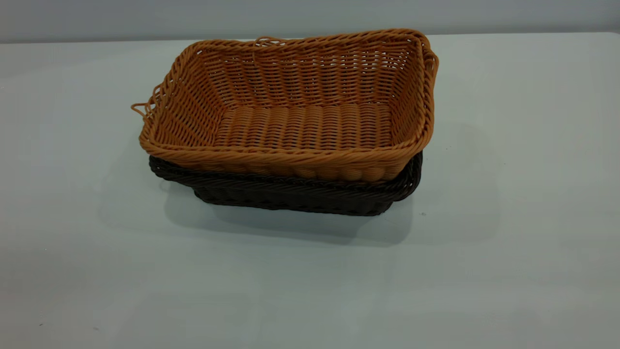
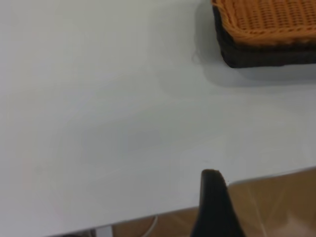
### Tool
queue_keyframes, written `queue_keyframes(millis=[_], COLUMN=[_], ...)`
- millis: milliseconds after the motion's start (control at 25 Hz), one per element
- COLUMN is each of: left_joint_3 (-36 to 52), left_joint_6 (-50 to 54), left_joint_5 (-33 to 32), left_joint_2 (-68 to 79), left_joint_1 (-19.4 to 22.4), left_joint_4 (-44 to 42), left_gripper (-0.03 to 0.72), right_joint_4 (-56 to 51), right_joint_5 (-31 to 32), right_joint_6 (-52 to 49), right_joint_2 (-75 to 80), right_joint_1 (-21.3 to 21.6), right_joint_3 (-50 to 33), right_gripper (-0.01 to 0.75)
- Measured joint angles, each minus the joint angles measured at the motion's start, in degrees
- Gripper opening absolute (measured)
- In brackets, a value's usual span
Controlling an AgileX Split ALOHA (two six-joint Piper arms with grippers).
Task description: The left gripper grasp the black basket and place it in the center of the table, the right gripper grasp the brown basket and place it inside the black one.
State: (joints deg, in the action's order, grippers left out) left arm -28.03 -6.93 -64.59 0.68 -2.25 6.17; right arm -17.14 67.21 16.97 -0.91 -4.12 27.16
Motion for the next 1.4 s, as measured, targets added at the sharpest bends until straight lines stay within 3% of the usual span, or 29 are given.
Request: queue_keyframes(millis=[240,960,1400], left_joint_3=[0.00,0.00,0.00], left_joint_6=[3.71,6.16,6.17], left_joint_5=[0.12,0.28,0.28], left_joint_2=[-1.75,-1.80,-1.80], left_joint_1=[0.96,0.96,0.96], left_joint_4=[-4.36,-4.91,-5.06], left_gripper=[0.440,0.440,0.440], right_joint_4=[-0.04,1.16,16.61], right_joint_5=[0.00,-0.04,-1.39], right_joint_6=[0.00,-0.08,-20.81], right_joint_2=[0.00,0.00,0.00], right_joint_1=[0.00,0.00,0.27], right_joint_3=[0.00,0.00,-0.18], right_gripper=[0.584,0.584,0.584])
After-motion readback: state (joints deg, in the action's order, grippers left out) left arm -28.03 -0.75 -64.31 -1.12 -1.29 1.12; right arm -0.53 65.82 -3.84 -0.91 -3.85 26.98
